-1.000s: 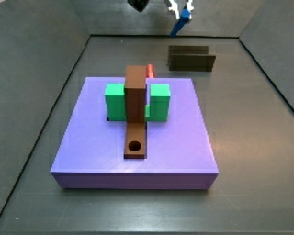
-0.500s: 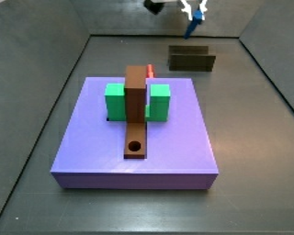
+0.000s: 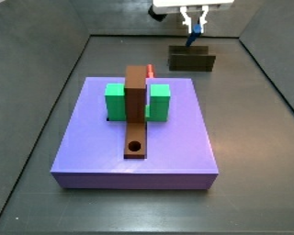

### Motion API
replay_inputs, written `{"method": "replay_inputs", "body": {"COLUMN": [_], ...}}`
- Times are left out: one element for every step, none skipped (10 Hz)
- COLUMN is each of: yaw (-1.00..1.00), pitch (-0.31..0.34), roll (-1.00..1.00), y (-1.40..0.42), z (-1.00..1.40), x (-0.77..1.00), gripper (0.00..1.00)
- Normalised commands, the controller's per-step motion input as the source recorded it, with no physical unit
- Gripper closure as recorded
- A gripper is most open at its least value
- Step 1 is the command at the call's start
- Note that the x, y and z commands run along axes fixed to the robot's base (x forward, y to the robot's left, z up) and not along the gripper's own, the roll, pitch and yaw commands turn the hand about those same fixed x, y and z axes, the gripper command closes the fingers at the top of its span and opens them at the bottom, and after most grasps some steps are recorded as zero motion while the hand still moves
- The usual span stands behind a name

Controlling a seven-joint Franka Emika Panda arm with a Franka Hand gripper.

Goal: Pick up the blue object. Move up. Place the blue object on the fixture. Regrasp the blue object. Move to above the board. Insert the blue object.
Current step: Place the blue object on the fixture.

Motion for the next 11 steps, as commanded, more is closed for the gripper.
{"method": "replay_inputs", "body": {"yaw": [-0.19, -0.19, -0.20, -0.21, -0.16, -0.14, -0.13, -0.11, -0.03, -0.07, -0.25], "pitch": [0.000, 0.000, 0.000, 0.000, 0.000, 0.000, 0.000, 0.000, 0.014, 0.000, 0.000], "roll": [0.06, 0.16, 0.23, 0.33, 0.15, -0.02, -0.07, -0.11, -0.02, -0.16, -0.44], "y": [0.00, 0.00, 0.00, 0.00, 0.01, 0.01, 0.01, 0.00, -0.15, -0.14, 0.00], "z": [-0.35, -0.40, -0.39, -0.37, -0.33, -0.21, -0.19, -0.09, 0.00, -0.01, 0.00], "x": [0.05, 0.16, 0.17, 0.11, 0.06, 0.01, 0.00, 0.00, 0.01, 0.09, 0.00], "gripper": [1.00, 1.00, 1.00, 1.00, 1.00, 1.00, 1.00, 1.00, 1.00, 1.00, 1.00]}}
